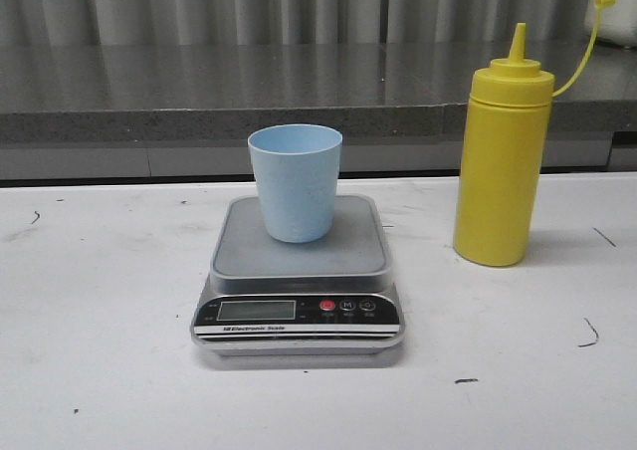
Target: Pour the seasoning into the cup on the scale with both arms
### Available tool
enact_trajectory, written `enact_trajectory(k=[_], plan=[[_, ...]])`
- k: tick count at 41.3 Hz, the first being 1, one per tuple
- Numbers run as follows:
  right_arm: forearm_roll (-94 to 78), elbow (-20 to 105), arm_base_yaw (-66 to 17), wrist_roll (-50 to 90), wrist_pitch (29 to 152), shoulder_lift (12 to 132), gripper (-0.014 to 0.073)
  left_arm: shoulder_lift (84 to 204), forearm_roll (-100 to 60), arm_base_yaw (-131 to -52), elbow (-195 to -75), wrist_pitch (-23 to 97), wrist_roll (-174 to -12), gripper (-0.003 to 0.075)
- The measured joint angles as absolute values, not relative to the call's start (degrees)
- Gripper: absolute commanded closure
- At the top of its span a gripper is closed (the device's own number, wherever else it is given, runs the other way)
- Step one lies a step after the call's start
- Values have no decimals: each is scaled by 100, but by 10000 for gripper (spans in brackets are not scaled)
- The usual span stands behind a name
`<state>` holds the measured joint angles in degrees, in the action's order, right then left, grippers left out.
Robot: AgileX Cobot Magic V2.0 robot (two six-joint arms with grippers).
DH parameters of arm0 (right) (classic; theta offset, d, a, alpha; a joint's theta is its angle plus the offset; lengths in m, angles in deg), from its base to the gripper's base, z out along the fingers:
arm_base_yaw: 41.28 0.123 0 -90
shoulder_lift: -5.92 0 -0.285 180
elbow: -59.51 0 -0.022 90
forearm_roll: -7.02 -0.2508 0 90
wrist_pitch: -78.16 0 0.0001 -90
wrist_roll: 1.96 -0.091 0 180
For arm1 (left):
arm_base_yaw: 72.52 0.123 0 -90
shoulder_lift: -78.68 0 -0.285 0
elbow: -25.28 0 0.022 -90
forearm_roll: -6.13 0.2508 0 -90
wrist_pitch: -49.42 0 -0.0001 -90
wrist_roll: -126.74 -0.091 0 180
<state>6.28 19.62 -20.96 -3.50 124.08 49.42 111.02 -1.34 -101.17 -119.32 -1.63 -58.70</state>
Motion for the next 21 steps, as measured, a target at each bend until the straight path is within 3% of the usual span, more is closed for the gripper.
enact_trajectory(k=[10,13,21], plan=[[321,2362,-2053,-196,12899,4942,1,11102,-134,-10117,-11932,-163,-5870,346],[288,2362,-2053,-196,12876,4938,41,11102,-134,-10117,-11932,-163,-5870,346],[253,2366,-2053,-196,12635,4929,387,11102,-134,-10117,-11932,-163,-5870,346]])
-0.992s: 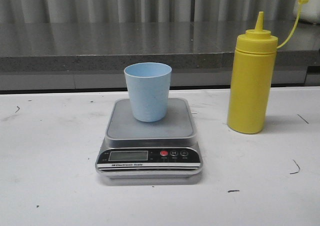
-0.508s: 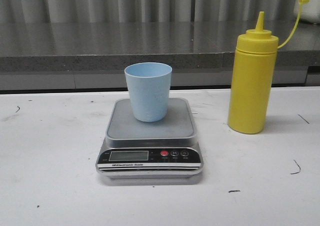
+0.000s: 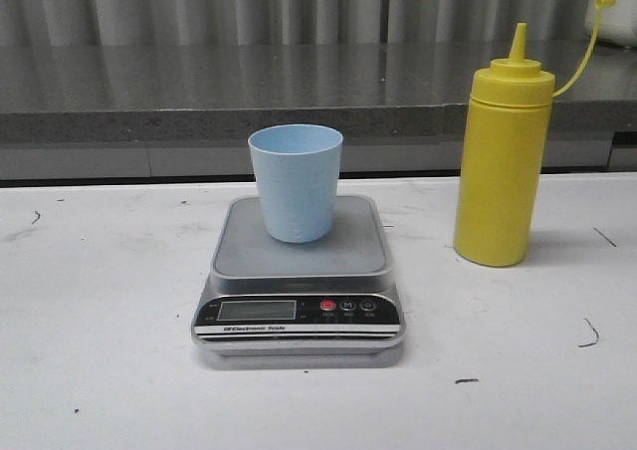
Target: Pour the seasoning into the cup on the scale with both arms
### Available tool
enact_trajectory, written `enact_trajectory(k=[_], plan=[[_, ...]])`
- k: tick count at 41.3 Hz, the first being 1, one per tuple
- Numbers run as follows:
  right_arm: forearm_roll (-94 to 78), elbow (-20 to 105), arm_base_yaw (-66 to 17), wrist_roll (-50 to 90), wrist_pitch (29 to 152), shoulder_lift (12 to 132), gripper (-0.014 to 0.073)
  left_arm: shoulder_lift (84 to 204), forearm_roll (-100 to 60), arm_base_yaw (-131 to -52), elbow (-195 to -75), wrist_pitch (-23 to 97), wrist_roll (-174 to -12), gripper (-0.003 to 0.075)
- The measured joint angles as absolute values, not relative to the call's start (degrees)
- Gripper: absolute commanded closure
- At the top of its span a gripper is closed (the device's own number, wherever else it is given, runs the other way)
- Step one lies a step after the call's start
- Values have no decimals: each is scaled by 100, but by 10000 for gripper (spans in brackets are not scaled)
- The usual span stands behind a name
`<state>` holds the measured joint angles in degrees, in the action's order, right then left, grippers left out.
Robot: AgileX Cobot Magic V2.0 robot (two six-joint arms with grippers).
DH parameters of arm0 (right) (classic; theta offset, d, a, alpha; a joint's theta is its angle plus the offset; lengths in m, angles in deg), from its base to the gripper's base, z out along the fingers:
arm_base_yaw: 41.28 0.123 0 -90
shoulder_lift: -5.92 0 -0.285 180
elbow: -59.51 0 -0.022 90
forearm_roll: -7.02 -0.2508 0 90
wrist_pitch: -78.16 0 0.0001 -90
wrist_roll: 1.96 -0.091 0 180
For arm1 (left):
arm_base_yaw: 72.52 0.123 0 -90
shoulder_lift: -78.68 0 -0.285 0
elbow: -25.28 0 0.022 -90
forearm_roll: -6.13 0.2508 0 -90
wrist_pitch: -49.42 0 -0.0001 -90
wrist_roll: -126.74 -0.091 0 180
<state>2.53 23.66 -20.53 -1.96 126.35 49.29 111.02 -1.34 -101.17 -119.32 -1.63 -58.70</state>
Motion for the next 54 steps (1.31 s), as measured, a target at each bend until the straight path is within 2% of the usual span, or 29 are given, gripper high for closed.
enact_trajectory(k=[3,6,10,16,19,23,26,46,54], plan=[[253,2366,-2053,-196,12587,4929,524,11102,-134,-10117,-11932,-163,-5870,346],[253,2366,-2053,-196,12536,4929,625,11102,-134,-10117,-11932,-127,-5870,346],[253,2366,-2053,-196,12536,4929,715,11102,-134,-10117,-11932,-26,-5870,346],[253,2366,-2053,-196,12527,4929,711,11102,-134,-10117,-11932,48,-5870,371],[253,2366,-2053,-196,12476,4929,711,11102,-134,-10117,-11932,48,-5870,461],[253,2366,-2053,-196,12380,4929,711,11102,-134,-10117,-11932,48,-5870,642],[253,2366,-2053,-196,12367,4929,711,11102,-134,-10117,-11932,48,-5870,739],[253,2366,-2053,-196,12367,4929,711,10942,1,-10076,-11763,334,-5870,740],[253,2366,-2053,-196,12367,4929,711,10062,161,-9109,-10793,1439,-5870,740]])
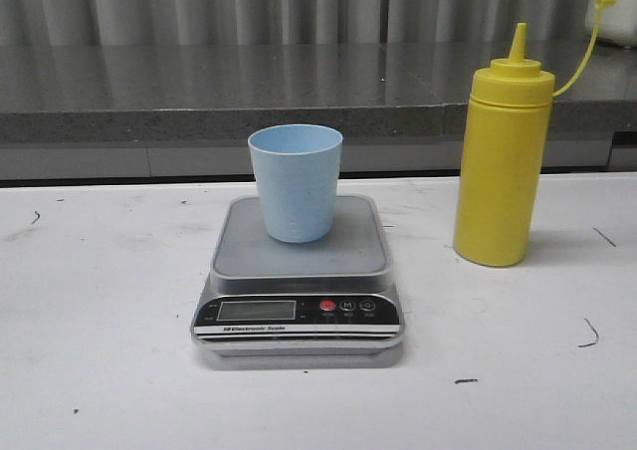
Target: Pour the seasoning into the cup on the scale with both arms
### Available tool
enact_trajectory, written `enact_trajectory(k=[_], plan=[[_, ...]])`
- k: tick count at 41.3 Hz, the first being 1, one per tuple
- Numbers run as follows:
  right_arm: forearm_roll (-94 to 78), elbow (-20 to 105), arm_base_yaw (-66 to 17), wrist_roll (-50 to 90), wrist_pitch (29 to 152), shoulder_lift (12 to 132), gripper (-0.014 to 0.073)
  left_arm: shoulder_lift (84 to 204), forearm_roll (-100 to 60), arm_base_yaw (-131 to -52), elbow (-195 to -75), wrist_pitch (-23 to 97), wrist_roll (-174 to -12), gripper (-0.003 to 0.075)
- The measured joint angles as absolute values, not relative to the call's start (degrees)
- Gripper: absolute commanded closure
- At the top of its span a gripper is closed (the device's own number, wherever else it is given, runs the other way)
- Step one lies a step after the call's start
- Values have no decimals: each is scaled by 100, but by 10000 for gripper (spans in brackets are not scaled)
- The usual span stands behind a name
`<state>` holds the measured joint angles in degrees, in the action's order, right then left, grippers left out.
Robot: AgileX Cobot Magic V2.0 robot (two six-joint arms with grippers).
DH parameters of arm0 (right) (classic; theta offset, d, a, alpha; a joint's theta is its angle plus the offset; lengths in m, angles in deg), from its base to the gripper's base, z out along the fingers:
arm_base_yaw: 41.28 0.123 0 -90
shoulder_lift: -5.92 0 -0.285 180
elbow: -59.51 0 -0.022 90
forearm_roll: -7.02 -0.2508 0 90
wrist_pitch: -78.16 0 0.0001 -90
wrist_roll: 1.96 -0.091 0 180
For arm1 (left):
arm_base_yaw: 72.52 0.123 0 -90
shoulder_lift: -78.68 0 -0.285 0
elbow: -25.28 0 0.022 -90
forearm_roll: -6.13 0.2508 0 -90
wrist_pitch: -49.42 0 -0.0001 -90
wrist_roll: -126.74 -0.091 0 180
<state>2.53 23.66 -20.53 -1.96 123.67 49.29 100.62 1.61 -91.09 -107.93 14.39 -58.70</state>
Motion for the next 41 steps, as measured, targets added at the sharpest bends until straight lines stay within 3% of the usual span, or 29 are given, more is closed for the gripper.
enact_trajectory(k=[14,21,41], plan=[[253,2366,-2053,-196,12367,4929,711,8636,50,-7443,-8487,3434,-5870,740],[253,2366,-2053,-196,12364,4918,711,8618,13,-7348,-7746,4122,-5870,740],[253,2366,-2053,-196,12364,4918,711,8618,-161,-7386,-7719,4618,-5632,740]])
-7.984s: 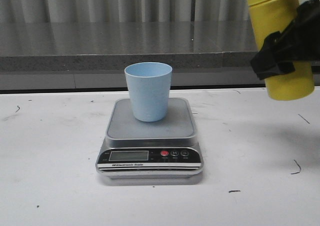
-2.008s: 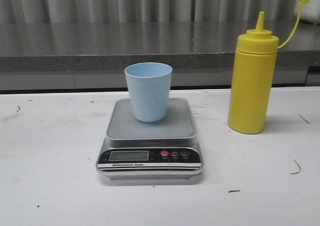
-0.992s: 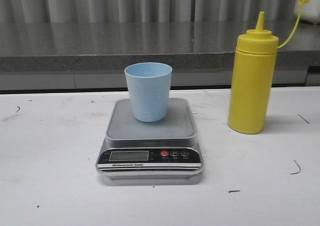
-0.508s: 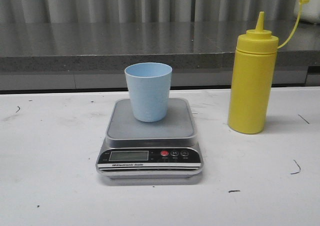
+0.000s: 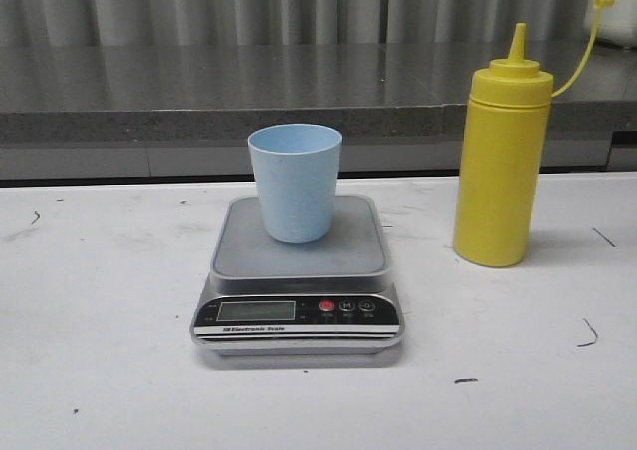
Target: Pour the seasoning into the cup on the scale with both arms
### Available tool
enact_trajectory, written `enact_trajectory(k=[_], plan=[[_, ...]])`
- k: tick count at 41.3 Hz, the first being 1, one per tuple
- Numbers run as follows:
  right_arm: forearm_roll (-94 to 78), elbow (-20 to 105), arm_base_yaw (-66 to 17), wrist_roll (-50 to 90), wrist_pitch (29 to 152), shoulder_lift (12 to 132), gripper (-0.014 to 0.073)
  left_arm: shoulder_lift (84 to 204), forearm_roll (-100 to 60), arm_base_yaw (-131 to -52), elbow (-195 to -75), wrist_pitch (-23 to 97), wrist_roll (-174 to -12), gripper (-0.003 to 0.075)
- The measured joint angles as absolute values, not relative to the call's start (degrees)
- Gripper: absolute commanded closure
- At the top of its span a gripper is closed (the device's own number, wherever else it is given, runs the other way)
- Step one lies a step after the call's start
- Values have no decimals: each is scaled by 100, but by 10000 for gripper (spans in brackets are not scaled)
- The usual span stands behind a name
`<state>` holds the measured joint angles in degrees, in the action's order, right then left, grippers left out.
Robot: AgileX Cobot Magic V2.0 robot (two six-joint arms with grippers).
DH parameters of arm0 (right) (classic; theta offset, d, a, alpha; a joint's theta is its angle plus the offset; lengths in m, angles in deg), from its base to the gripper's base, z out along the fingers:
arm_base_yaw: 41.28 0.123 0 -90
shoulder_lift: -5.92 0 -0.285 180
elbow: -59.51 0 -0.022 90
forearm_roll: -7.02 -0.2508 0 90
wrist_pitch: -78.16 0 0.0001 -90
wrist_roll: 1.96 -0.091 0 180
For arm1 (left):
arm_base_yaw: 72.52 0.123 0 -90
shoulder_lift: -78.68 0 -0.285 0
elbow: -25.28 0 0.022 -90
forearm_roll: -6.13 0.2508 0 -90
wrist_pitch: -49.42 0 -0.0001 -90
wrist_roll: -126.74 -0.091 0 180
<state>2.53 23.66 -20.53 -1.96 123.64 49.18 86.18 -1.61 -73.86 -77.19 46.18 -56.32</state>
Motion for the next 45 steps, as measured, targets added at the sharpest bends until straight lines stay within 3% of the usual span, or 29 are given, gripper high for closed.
enact_trajectory(k=[45], plan=[[253,2366,-2053,-196,12364,4918,711,8618,244,-7408,-7719,4630,-5326,740]])
